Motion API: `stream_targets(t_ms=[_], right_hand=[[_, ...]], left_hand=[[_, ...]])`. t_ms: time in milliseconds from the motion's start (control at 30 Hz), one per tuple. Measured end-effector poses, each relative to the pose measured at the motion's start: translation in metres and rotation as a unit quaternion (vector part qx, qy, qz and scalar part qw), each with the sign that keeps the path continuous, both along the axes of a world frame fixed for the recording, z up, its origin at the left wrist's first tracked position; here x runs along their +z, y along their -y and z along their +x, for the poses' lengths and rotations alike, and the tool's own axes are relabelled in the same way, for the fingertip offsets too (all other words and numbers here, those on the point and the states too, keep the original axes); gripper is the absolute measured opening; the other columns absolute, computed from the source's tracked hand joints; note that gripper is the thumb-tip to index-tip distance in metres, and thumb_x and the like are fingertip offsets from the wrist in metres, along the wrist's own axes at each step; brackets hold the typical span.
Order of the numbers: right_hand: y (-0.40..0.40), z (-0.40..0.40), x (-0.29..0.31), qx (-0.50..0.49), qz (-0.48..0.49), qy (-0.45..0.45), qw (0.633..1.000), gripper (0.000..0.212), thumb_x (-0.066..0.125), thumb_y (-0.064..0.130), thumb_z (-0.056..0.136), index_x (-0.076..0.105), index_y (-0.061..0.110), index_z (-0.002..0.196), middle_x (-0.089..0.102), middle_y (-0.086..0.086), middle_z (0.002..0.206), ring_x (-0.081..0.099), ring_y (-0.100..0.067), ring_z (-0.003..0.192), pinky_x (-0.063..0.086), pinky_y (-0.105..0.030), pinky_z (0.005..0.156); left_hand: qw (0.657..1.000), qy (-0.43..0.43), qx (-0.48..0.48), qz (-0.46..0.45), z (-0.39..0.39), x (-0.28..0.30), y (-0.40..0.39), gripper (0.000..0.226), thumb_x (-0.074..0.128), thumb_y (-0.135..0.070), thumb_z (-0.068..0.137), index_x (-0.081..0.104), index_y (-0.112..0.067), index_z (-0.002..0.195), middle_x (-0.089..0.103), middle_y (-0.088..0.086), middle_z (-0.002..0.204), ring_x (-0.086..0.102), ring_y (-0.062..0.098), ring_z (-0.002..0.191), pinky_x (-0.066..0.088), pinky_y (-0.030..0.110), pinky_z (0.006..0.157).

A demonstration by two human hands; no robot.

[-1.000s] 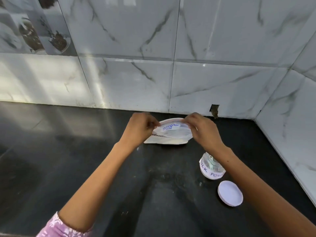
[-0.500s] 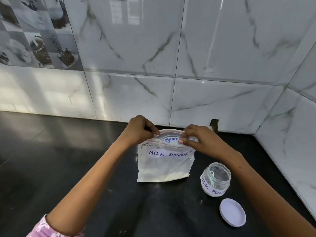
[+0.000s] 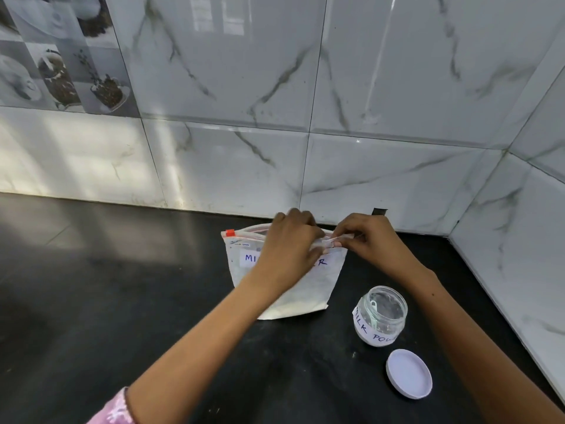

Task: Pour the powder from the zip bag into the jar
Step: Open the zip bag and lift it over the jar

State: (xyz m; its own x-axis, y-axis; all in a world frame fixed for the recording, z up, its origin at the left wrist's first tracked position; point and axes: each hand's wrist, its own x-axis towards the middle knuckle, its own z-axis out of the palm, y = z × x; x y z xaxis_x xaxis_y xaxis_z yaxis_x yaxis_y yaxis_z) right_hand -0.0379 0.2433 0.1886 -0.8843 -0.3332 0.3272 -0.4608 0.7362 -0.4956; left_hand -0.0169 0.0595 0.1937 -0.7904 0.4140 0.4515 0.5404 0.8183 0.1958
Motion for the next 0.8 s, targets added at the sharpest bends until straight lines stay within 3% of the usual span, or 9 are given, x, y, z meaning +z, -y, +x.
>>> stream_targets(t_ms=[67, 200, 367, 467, 533, 600, 800], right_hand=[[0.000, 0.003, -0.004, -0.013, -0.044, 0.008, 0.999, 0.015, 0.073, 0.005, 0.076, 0.066, 0.015, 0.085, 0.069, 0.000, 0.085, 0.066, -0.010, 0.079, 0.053, -0.023, 0.072], [-0.011, 0.013, -0.020, -0.047, -0.131, 0.036, 0.990, 0.028, 0.072, 0.005, 0.077, 0.056, 0.019, 0.095, 0.067, 0.003, 0.097, 0.066, -0.004, 0.089, 0.055, -0.018, 0.078], [-0.047, 0.035, -0.056, -0.152, 0.068, 0.018, 0.986, 0.027, 0.068, 0.044, 0.079, 0.058, 0.027, 0.097, 0.063, 0.011, 0.095, 0.061, -0.006, 0.090, 0.052, -0.026, 0.076], [-0.061, 0.046, -0.079, -0.191, 0.160, 0.131, 0.960, 0.064, 0.067, 0.064, 0.068, 0.051, 0.029, 0.119, 0.057, 0.008, 0.121, 0.057, -0.011, 0.107, 0.050, -0.029, 0.084], [-0.065, 0.051, -0.089, -0.195, 0.193, 0.189, 0.943, 0.086, 0.071, 0.066, 0.062, 0.039, 0.030, 0.133, 0.048, 0.005, 0.136, 0.052, -0.015, 0.118, 0.047, -0.030, 0.089], [-0.067, 0.054, -0.097, -0.191, 0.188, 0.210, 0.940, 0.092, 0.075, 0.060, 0.061, 0.034, 0.031, 0.138, 0.046, 0.003, 0.139, 0.051, -0.017, 0.120, 0.046, -0.030, 0.090], [-0.055, 0.054, -0.094, -0.200, 0.168, 0.171, 0.950, 0.073, 0.080, 0.050, 0.060, 0.050, 0.027, 0.123, 0.058, 0.000, 0.115, 0.057, -0.017, 0.099, 0.050, -0.033, 0.082]], left_hand=[[1.000, -0.012, 0.006, -0.007, -0.001, -0.009, -0.018, 0.023, 0.056, -0.024, 0.090, 0.071, -0.015, 0.105, 0.065, 0.007, 0.104, 0.052, 0.027, 0.100, 0.028, 0.032, 0.079], [0.999, -0.041, 0.011, 0.017, -0.003, -0.016, -0.031, 0.012, 0.064, -0.005, 0.079, 0.076, -0.008, 0.081, 0.068, 0.012, 0.078, 0.059, 0.031, 0.078, 0.034, 0.035, 0.069], [0.998, -0.055, 0.018, 0.036, -0.006, -0.023, -0.036, 0.012, 0.067, -0.001, 0.076, 0.076, -0.007, 0.079, 0.068, 0.012, 0.075, 0.060, 0.031, 0.074, 0.038, 0.035, 0.067], [0.998, -0.049, 0.018, 0.045, -0.007, -0.027, -0.038, 0.015, 0.064, 0.000, 0.079, 0.076, -0.007, 0.083, 0.067, 0.013, 0.077, 0.058, 0.031, 0.077, 0.033, 0.033, 0.069], [0.997, -0.053, 0.022, 0.048, -0.008, -0.027, -0.039, 0.015, 0.065, 0.003, 0.078, 0.076, -0.006, 0.081, 0.067, 0.013, 0.075, 0.058, 0.032, 0.075, 0.030, 0.031, 0.068], [0.996, -0.057, 0.024, 0.059, -0.009, -0.027, -0.038, 0.015, 0.064, 0.003, 0.078, 0.076, -0.006, 0.081, 0.067, 0.014, 0.075, 0.058, 0.032, 0.075, 0.028, 0.030, 0.068], [0.995, -0.045, 0.033, 0.087, -0.015, -0.027, -0.035, 0.020, 0.056, -0.007, 0.088, 0.075, -0.009, 0.093, 0.068, 0.011, 0.087, 0.056, 0.029, 0.086, 0.020, 0.026, 0.071]])
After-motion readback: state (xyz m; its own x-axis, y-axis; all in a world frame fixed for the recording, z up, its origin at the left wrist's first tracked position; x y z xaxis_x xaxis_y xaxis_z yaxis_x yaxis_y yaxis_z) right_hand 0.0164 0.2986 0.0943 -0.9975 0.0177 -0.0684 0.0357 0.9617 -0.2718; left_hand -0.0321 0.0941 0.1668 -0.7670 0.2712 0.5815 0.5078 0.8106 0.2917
